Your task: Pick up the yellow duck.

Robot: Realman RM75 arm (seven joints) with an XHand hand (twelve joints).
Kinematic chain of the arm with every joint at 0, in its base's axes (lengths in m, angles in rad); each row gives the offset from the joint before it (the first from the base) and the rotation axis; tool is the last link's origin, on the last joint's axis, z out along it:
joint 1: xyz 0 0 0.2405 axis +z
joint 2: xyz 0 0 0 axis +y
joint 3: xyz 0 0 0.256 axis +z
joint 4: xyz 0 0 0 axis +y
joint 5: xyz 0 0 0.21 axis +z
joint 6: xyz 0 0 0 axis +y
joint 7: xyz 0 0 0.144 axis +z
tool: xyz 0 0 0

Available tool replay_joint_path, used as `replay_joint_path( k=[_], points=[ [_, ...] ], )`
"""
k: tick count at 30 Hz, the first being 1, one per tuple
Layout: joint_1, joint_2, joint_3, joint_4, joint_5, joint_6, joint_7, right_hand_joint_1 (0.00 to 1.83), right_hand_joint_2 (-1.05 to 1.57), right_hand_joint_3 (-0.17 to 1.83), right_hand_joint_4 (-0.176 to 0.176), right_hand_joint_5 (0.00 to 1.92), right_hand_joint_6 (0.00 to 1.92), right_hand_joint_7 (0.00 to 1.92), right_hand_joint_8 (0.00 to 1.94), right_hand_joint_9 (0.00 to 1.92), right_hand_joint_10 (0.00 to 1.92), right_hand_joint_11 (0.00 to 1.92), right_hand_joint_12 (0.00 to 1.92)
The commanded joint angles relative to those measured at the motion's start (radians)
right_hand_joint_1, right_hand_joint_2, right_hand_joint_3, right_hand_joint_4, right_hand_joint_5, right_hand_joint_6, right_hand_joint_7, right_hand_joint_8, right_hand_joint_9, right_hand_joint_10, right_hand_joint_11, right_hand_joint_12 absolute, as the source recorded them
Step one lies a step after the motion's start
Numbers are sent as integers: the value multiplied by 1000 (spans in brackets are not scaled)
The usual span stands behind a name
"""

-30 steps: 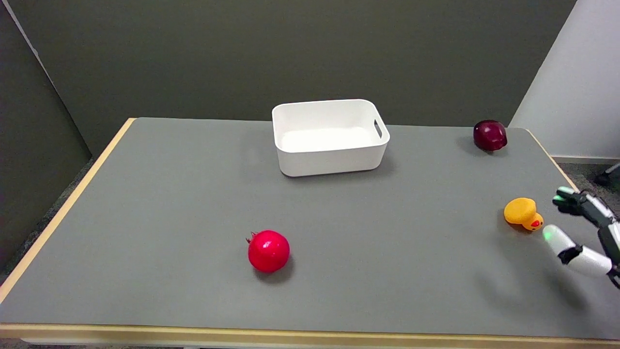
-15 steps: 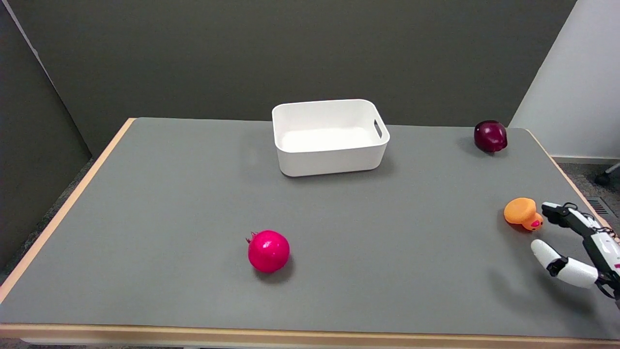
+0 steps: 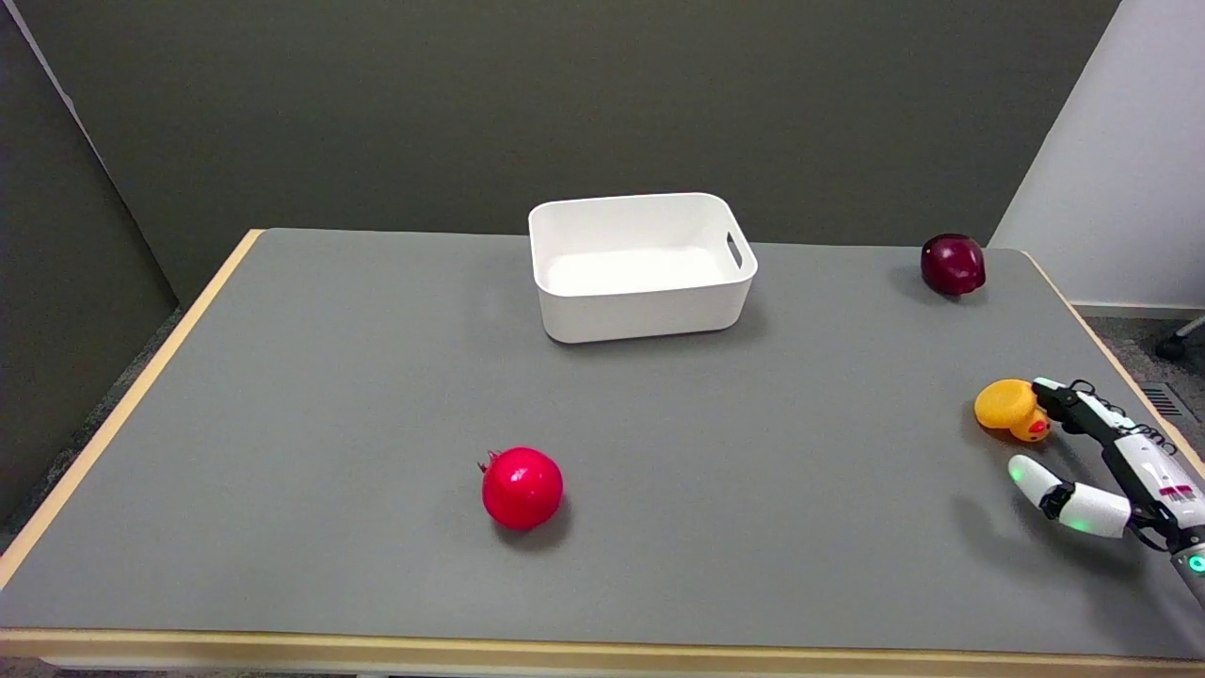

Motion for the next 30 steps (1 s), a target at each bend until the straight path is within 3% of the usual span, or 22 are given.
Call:
replay_joint_path(
  k=[1, 16, 25, 29, 30],
  points=[
    [75, 21, 2, -27, -68, -116, -14, 519, 626, 855, 5, 222, 417, 275, 340, 173, 751, 38, 1225],
    [98, 29, 39, 1, -59, -128, -59, 482, 597, 957, 27, 207, 452, 285, 384, 214, 734, 83, 1183],
    [103, 32, 77, -9, -68, -131, -69, 499, 709, 967, -21, 235, 480, 344, 457, 291, 787, 106, 1242],
    [99, 24, 96, 1, -57, -105, -63, 555, 757, 953, -39, 286, 640, 424, 556, 382, 871, 130, 1334],
    [99, 22, 103, 1, -57, -103, -63, 602, 800, 900, -53, 299, 827, 476, 661, 423, 966, 109, 1435]
  ],
)
